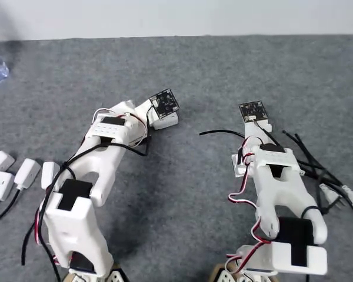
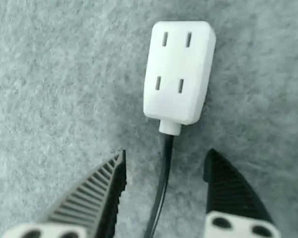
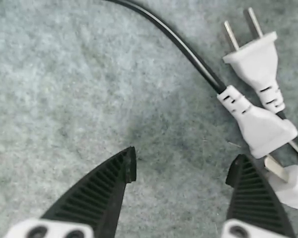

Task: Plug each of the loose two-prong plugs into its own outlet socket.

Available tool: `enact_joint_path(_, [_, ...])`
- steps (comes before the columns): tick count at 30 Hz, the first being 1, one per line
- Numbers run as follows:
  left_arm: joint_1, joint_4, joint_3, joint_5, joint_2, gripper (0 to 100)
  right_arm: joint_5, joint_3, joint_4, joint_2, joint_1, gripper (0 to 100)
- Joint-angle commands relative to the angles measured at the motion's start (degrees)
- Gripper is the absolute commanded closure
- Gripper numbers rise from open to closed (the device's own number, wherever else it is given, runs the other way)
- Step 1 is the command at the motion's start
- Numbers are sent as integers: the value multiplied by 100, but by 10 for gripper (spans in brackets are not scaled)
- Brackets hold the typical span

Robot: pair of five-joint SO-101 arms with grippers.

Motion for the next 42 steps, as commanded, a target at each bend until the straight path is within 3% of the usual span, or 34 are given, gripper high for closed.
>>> enact_joint_path(1, [-237, -229, -391, -193, 264, 761, 70, -79, 13, -31, -57, 710])
enact_joint_path(7, [-246, -211, -1033, -264, 1046, 787, 70, -79, 13, -31, -57, 710])
enact_joint_path(12, [-246, -105, -1051, -721, 1134, 987, 70, -79, 13, -31, -57, 710])
enact_joint_path(22, [-290, 448, -1121, -888, 826, 988, 70, -79, 13, -31, -57, 710])
enact_joint_path(30, [-387, 2488, -1323, -897, -589, 989, 70, -88, 4, -31, -57, 710])
enact_joint_path(42, [290, 5169, -1270, -1248, -1424, 989, 62, -97, 48, -84, 4, 710])
